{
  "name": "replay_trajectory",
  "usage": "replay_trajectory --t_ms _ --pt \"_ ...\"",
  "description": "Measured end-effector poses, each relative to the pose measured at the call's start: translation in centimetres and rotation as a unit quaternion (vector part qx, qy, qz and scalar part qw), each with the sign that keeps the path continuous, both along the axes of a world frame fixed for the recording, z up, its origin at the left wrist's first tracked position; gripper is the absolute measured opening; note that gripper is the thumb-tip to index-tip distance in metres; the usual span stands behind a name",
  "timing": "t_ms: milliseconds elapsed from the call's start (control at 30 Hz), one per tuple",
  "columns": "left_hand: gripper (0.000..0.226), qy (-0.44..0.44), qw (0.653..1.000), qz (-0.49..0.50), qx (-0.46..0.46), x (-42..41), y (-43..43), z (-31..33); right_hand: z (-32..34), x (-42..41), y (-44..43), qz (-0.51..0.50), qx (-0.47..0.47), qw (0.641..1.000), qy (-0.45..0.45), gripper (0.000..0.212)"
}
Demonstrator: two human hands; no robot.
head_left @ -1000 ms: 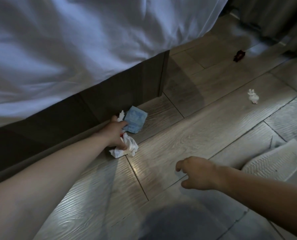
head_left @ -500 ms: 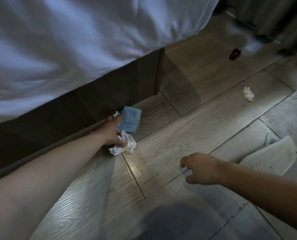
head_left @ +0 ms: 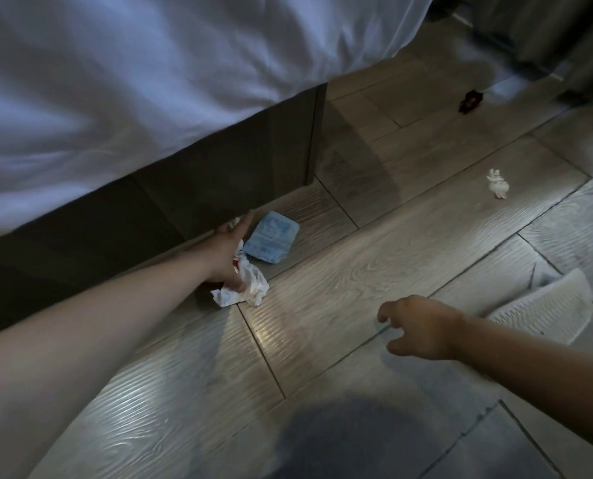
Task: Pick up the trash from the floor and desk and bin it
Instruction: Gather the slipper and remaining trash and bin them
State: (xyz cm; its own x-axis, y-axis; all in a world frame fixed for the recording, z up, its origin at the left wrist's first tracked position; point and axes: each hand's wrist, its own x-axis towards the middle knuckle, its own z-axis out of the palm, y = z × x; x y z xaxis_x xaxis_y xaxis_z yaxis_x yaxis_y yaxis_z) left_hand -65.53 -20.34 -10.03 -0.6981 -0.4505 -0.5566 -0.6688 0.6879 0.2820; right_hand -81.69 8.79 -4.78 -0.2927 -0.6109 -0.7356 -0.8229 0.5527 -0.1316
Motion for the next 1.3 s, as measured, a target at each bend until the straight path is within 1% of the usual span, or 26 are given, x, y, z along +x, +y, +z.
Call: replay_trajectory --t_ms 33,133,233,300,367,500,600,633,667,733,800,833,867,933,1000,1067,1167,1233,1300 --pt "0.131 -0.009 1.0 -0.02 -0.004 -0.1 0.0 -0.1 0.0 -0.3 0.3 -0.011 0.001 1.0 0.009 0.053" --pt "0.103 -0.032 0.996 -0.084 -0.017 -1.1 0.9 -0.1 0.0 -1.3 1.3 -0.056 -0.024 0.996 0.064 0.055" --pt "0.078 0.021 0.996 -0.082 -0.034 -2.1 2.3 -0.2 0.0 -2.3 2.8 -0.108 -0.075 0.982 0.137 0.064" --pt "0.073 0.041 0.995 -0.082 -0.04 -2.2 3.0 -0.1 -0.1 -2.9 3.9 -0.152 -0.081 0.971 0.168 0.073" --pt "0.067 0.05 0.995 -0.076 -0.032 -2.1 3.2 0.0 -0.4 -3.5 4.9 -0.202 -0.063 0.962 0.174 0.08" --pt "0.032 0.056 0.994 -0.084 -0.037 -2.0 3.8 0.1 -1.1 -4.4 6.5 -0.317 -0.038 0.935 0.152 0.093" --pt "0.017 0.047 0.995 -0.085 -0.034 -1.8 4.5 0.0 -1.3 -4.7 7.3 -0.401 -0.042 0.906 0.128 0.095" --pt "0.015 0.045 0.995 -0.081 -0.034 -1.8 4.7 0.0 -1.4 -4.8 7.4 -0.422 -0.043 0.897 0.125 0.094" --pt "0.017 0.053 0.995 -0.075 -0.034 -1.7 4.9 0.1 -1.5 -4.9 7.5 -0.436 -0.044 0.89 0.123 0.094" --pt "0.025 0.095 0.994 -0.048 -0.024 -2.0 5.6 0.4 -1.6 -5.2 7.7 -0.45 -0.05 0.883 0.121 0.095" --pt "0.027 0.14 0.99 -0.028 0.006 -2.7 6.9 1.3 -1.7 -5.5 8.0 -0.468 -0.055 0.873 0.127 0.103" --pt "0.027 0.151 0.988 -0.024 0.021 -3.2 7.8 1.8 -1.8 -5.7 8.1 -0.487 -0.055 0.862 0.132 0.109" --pt "0.024 0.159 0.986 -0.025 0.031 -3.6 8.7 2.3 -1.8 -5.9 8.3 -0.515 -0.05 0.845 0.133 0.116" --pt "0.018 0.169 0.984 -0.032 0.043 -4.4 10.6 2.9 -1.8 -6.5 8.5 -0.591 -0.038 0.797 0.113 0.131" --pt "0.018 0.172 0.982 -0.037 0.07 -5.0 12.2 3.3 -2.0 -7.0 8.9 -0.653 -0.022 0.752 0.083 0.141" --pt "0.021 0.167 0.981 -0.038 0.09 -5.6 13.3 3.6 -2.4 -7.2 9.4 -0.682 -0.011 0.729 0.055 0.147" --pt "0.024 0.156 0.982 -0.045 0.094 -6.0 14.3 4.0 -2.2 -6.9 9.9 -0.694 -0.011 0.719 0.042 0.141" --pt "0.021 0.149 0.983 -0.042 0.096 -6.2 14.7 4.1 -2.0 -6.9 10.3 -0.703 -0.019 0.71 0.025 0.134" --pt "0.018 0.149 0.983 -0.037 0.1 -6.2 14.9 4.3 -2.0 -7.2 10.7 -0.711 -0.021 0.702 0.006 0.134"
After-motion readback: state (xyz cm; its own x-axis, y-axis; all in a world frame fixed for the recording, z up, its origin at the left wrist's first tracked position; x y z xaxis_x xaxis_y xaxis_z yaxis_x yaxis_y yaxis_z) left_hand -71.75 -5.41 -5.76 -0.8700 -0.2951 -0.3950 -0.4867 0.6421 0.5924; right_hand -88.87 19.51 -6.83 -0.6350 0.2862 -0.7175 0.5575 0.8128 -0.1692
